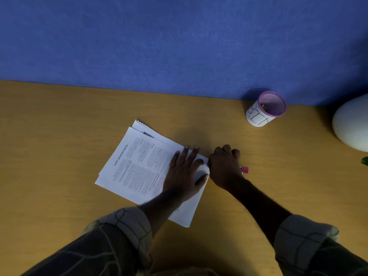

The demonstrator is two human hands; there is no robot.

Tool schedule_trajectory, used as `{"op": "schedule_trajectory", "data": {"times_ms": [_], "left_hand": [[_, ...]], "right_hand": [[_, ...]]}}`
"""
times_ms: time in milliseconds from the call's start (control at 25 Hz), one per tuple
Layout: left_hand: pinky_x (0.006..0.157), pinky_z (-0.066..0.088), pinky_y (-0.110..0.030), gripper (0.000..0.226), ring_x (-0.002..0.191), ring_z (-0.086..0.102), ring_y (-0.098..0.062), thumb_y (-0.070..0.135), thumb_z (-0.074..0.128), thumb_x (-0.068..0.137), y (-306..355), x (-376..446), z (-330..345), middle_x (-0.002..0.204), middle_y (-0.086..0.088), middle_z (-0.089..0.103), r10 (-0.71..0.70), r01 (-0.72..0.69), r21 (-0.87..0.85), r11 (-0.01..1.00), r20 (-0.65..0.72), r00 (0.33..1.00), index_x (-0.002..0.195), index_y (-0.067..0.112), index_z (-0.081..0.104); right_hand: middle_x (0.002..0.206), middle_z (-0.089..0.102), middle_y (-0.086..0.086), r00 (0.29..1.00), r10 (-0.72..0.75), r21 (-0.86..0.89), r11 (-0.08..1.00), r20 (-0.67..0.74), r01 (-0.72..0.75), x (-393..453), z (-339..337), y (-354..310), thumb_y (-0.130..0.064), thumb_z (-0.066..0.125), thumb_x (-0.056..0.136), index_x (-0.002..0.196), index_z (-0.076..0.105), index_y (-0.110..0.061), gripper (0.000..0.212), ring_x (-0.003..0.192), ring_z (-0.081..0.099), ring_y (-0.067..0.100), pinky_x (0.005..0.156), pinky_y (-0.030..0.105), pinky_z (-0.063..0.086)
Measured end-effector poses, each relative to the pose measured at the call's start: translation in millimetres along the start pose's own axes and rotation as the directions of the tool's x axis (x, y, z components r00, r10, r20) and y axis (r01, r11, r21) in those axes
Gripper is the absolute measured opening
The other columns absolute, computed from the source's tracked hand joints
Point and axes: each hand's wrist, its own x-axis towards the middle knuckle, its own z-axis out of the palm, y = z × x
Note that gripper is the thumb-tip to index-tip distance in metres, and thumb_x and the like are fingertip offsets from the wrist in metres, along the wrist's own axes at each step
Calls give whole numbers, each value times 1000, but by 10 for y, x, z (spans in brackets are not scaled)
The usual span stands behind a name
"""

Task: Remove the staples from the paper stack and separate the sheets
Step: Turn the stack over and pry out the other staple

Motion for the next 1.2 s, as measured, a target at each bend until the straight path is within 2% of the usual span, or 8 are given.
{"op": "schedule_trajectory", "data": {"times_ms": [320, 440, 520, 600, 760, 960, 1080, 1200], "left_hand": [[124, 22, -51, 41, 154, 20, -28, 56, 50, 94, 11, 9, -25, 163, -4, 33, -18, 17, 7, 1000, 19, 1000, 123, 27, 55], [124, 21, -51, 40, 155, 17, -27, 55, 49, 95, 20, 6, -54, 164, -2, 30, -25, 25, 3, 1000, 44, 999, 123, 28, 55], [124, 22, -51, 39, 155, 18, -27, 55, 48, 95, 23, 0, -60, 164, -1, 29, -26, 26, 1, 1000, 40, 999, 122, 28, 55], [123, 25, -52, 39, 155, 19, -27, 55, 48, 95, 4, -32, -49, 164, -2, 30, -31, 30, 9, 999, 36, 999, 122, 28, 56], [118, 33, -54, 38, 153, 26, -28, 54, 48, 94, -1, -18, -12, 161, -3, 36, -17, 16, 25, 1000, 7, 1000, 119, 28, 59], [114, 39, -53, 38, 146, 39, -30, 56, 48, 90, 15, 40, -28, 155, -4, 46, 7, -7, 21, 1000, -20, 1000, 111, 28, 63], [112, 41, -51, 37, 143, 43, -29, 57, 49, 88, 11, 59, -52, 154, -3, 48, 16, -16, 27, 1000, -10, 1000, 109, 30, 63], [110, 41, -47, 33, 141, 46, -27, 56, 50, 86, -9, 80, -78, 152, 0, 50, 13, -13, 11, 1000, 9, 1000, 106, 33, 63]], "right_hand": [[109, 60, -2, 973, 197, 345, 927, -118, -146, 7, -165, 263, -21, 57, 91, 96, 70, -23, 14, 112, 46, 22, 92, 42, 34], [103, 65, -3, 937, 316, 552, 813, -150, -185, 77, -237, 446, -23, 62, 90, 90, 72, -24, 9, 107, 52, 22, 91, 41, 38], [99, 69, -3, 916, 352, 702, 702, -193, -122, 86, -346, 583, -22, 66, 89, 91, 73, -22, 8, 99, 60, 19, 89, 44, 48], [98, 72, 0, 899, 378, 810, 584, -221, -46, 68, -493, 708, -16, 66, 90, 95, 73, -14, 9, 92, 63, 13, 85, 36, 52], [90, 70, 1, 776, 566, 903, 430, -278, 9, 139, -745, 1147, -14, 69, 88, 91, 72, -12, 5, 87, 66, 16, 80, 33, 54], [90, 70, -2, 673, 669, 847, 518, -315, -118, 427, -820, 1725, -37, 63, 83, 91, 73, -20, 21, 84, 66, 17, 73, 37, 56], [87, 71, -5, 663, 670, 784, 589, -334, -199, 596, -847, 1867, -44, 57, 81, 86, 73, -26, 24, 79, 65, 17, 73, 42, 57], [89, 72, -1, 665, 641, 721, 658, -383, -219, 667, -938, 1884, -36, 58, 85, 83, 73, -26, 18, 80, 66, 21, 72, 45, 56]]}}
